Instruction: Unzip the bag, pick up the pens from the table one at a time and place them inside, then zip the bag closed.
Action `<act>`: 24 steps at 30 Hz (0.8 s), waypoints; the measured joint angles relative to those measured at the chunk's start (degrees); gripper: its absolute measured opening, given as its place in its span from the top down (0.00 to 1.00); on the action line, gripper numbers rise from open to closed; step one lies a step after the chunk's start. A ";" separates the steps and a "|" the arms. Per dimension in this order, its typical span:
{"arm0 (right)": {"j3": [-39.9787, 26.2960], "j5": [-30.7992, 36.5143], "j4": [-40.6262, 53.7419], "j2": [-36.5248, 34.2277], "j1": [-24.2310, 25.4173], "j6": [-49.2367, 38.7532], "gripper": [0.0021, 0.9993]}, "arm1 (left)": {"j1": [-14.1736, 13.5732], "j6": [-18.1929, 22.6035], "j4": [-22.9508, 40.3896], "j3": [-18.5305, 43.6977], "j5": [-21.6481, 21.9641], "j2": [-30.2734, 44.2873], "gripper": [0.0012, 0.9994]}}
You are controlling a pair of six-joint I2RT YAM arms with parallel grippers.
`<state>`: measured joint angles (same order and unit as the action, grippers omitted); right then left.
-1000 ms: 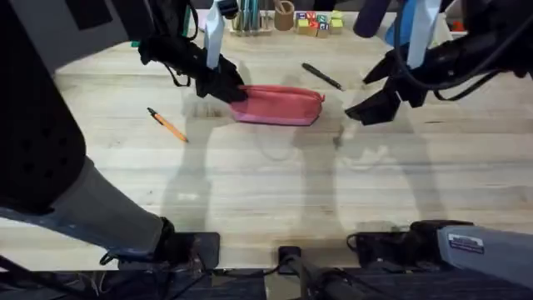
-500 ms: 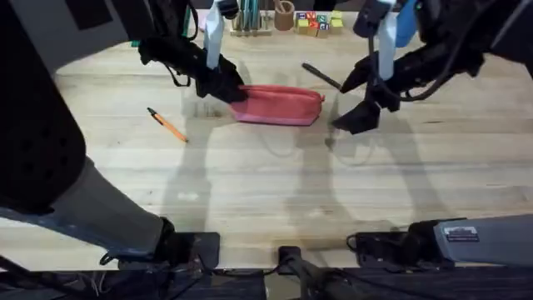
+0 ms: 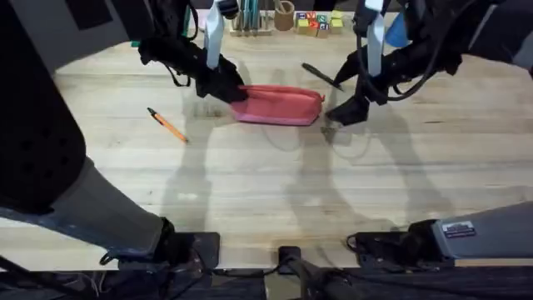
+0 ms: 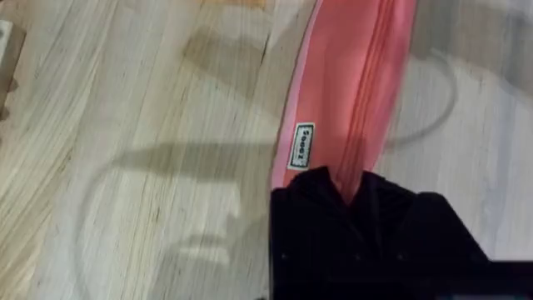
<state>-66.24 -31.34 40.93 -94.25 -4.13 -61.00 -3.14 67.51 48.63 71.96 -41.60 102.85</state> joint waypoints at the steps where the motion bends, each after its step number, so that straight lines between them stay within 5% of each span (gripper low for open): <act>1: -0.02 0.01 -0.47 -0.01 -0.07 -0.09 0.00 | 0.00 0.00 0.01 0.00 0.00 0.00 0.96; 15: -0.09 -0.01 -3.33 -3.71 -1.65 -0.45 0.02 | 0.00 0.00 0.01 0.00 0.02 0.00 0.96; 24: -0.11 -0.01 -4.13 -3.75 -1.65 -0.80 0.43 | 0.00 0.00 -0.01 0.00 0.02 0.00 0.96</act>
<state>-66.35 -31.35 36.80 -98.00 -5.78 -61.80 -3.14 67.51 48.62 71.96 -41.58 102.85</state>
